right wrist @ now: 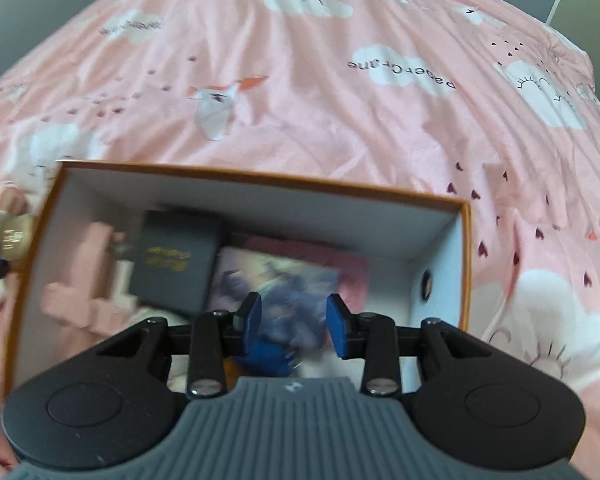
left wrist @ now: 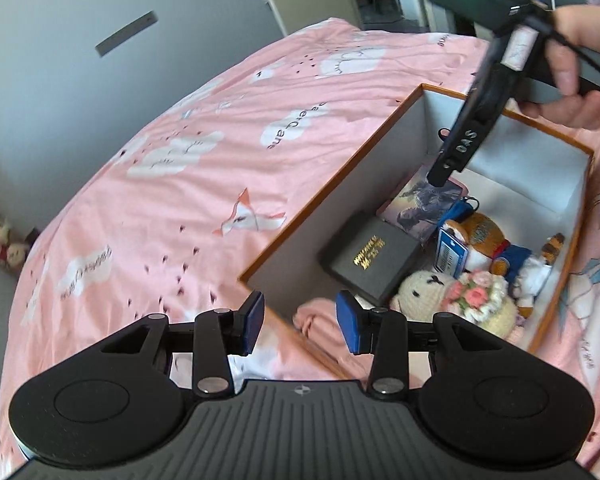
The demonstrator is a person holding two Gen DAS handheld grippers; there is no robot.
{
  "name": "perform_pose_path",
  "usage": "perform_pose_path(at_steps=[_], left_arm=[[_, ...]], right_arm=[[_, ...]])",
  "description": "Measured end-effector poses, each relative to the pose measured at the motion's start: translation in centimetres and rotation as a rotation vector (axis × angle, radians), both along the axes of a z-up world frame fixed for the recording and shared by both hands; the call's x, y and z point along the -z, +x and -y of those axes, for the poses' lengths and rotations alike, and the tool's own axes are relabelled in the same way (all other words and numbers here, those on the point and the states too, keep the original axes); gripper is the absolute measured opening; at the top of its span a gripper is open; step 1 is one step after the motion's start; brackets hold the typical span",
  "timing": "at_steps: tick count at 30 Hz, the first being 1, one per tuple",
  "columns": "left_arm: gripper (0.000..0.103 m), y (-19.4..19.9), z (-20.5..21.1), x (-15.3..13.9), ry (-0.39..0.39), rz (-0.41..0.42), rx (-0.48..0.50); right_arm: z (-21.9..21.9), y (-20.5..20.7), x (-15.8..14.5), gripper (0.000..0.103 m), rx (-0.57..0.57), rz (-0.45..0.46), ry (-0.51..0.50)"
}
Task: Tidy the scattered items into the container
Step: 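Move both tools back to the gold box and glitter compact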
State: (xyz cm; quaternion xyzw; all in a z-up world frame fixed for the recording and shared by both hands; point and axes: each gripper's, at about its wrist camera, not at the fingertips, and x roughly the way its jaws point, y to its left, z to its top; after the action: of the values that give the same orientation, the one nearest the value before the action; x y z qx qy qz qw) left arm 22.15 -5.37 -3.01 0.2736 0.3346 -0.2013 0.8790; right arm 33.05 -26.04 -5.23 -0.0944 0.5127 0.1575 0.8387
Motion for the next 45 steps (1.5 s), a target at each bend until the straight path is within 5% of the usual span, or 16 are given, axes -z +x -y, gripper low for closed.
perform_pose_path(at_steps=[5, 12, 16, 21, 25, 29, 34, 42, 45], left_arm=[[0.047, -2.5, -1.9, -2.1, -0.013, 0.024, -0.094], [0.047, -6.9, -5.7, -5.2, -0.044, 0.07, -0.213], [0.047, -10.1, -9.6, -5.1, -0.066, 0.077, -0.261], [0.047, -13.3, -14.0, -3.3, -0.024, 0.062, -0.307], [0.047, -13.7, -17.1, -3.0, -0.061, 0.022, -0.331], [0.047, -12.6, -18.8, -2.3, -0.06, 0.017, -0.34], [0.047, -11.0, -19.5, -0.2, -0.03, -0.024, -0.276], [0.051, -8.1, -17.5, 1.5, 0.059, -0.03, -0.028], [0.053, -5.9, -16.4, 2.2, 0.122, -0.037, 0.076]], right_arm=[[-1.7, -3.7, -2.6, 0.039, -0.011, 0.059, -0.006], [-6.5, -10.0, -5.9, 0.039, -0.062, 0.212, 0.138], [-9.8, -13.7, -5.0, 0.039, -0.112, 0.282, 0.242], [-13.8, -17.3, -2.5, 0.039, -0.177, 0.353, 0.221], [-16.0, -17.4, -1.5, 0.039, -0.203, 0.322, 0.285], [-18.7, -17.0, -0.7, 0.04, -0.286, 0.307, 0.245], [-21.5, -16.1, 1.3, 0.039, -0.378, 0.266, 0.16], [-23.6, -12.2, 2.0, 0.04, -0.553, 0.178, -0.01], [-24.7, -10.6, 1.7, 0.053, -0.688, 0.181, -0.102]])
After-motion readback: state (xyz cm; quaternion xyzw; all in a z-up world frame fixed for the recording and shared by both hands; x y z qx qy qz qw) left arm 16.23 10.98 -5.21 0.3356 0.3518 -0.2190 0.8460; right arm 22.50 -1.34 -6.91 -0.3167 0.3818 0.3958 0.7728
